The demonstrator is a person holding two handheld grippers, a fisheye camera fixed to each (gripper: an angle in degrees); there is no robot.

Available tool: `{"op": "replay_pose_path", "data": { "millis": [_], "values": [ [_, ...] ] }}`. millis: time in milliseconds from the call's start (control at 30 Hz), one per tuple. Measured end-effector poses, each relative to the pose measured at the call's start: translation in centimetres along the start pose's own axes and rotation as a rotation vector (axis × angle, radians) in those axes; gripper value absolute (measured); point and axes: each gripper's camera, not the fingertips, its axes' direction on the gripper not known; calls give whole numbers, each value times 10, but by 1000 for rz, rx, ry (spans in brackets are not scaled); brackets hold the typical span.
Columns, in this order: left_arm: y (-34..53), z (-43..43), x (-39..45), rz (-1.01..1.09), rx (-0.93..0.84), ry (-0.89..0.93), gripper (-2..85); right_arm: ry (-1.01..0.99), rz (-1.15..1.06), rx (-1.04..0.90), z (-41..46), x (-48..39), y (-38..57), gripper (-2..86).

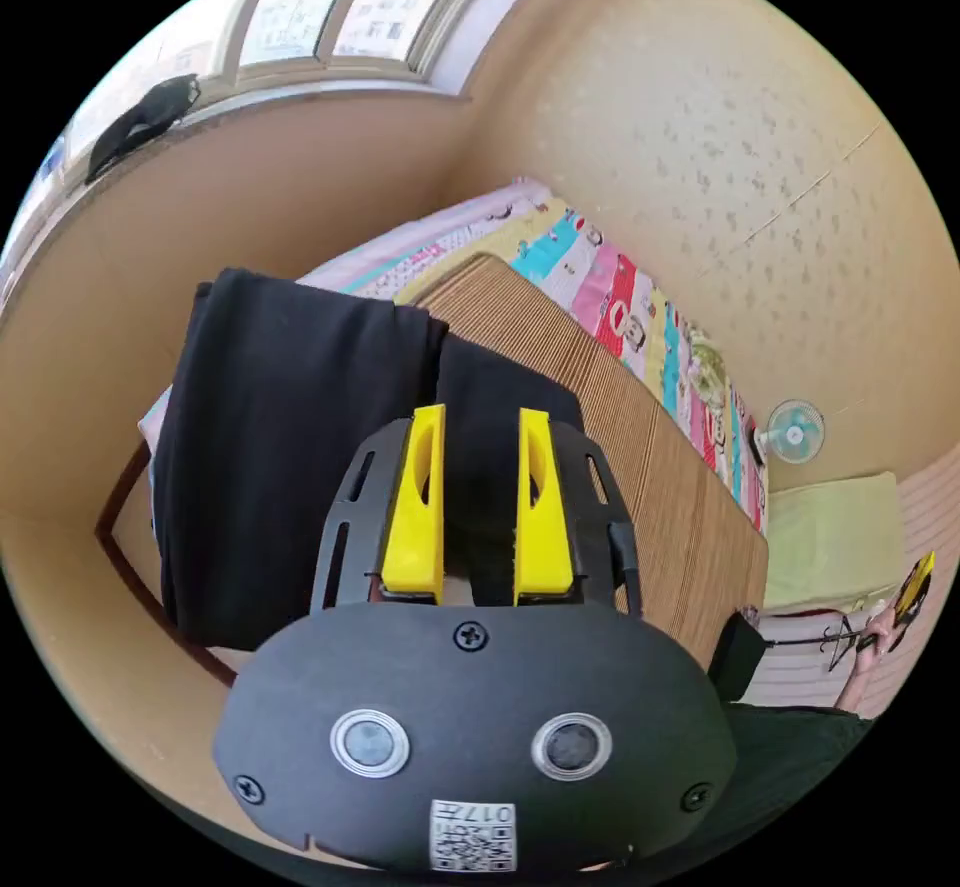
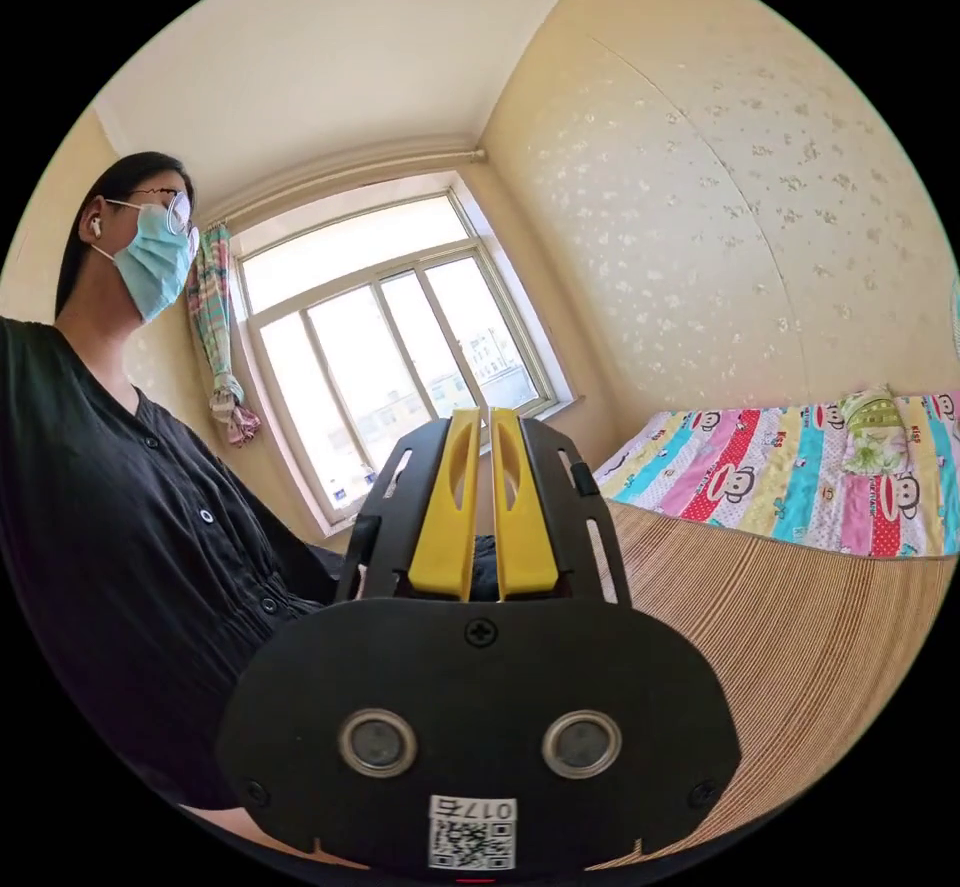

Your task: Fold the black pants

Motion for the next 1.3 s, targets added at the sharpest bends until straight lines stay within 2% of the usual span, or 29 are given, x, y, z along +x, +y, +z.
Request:
{"op": "replay_pose_path", "data": {
  "millis": [67,133,167,200,267,333,433,500,533,600,700,767,833,967,1100,1300],
  "values": [
    [-14,31,-10,-99,-161,-16,127,98,54,47,-21,-2,14,18],
    [-18,26,-3,-85,-97,-45,115,154,93,77,-40,-6,26,19],
    [-18,13,5,-37,-6,50,71,198,108,96,-52,-11,34,19],
    [-17,1,11,-19,76,296,35,225,111,104,-59,-15,38,19],
    [-22,-1,28,-39,67,597,5,367,109,118,-81,-32,54,16],
    [-30,4,75,127,10,680,-2,491,98,124,-93,-44,66,12],
    [-29,15,175,399,-129,755,-7,656,89,146,-100,-53,81,7],
    [-4,21,256,695,-274,829,-8,688,103,144,-96,-47,83,6],
    [6,23,274,768,-325,848,-8,688,113,121,-88,-39,81,5],
    [55,41,325,966,-581,917,-8,687,121,54,-68,-21,76,5],
    [111,67,340,1047,-896,1038,-9,699,174,-91,-24,18,66,6],
    [117,76,332,1065,-945,971,-8,641,267,-238,10,53,60,7],
    [98,83,317,1012,-892,832,-5,583,317,-335,35,75,59,9],
    [26,104,239,623,-777,613,45,526,340,-424,80,106,67,22],
    [-24,107,155,304,-676,547,75,529,388,-572,123,147,79,50],
    [-53,94,112,162,-609,530,79,396,429,-930,242,252,135,94]
  ]
}}
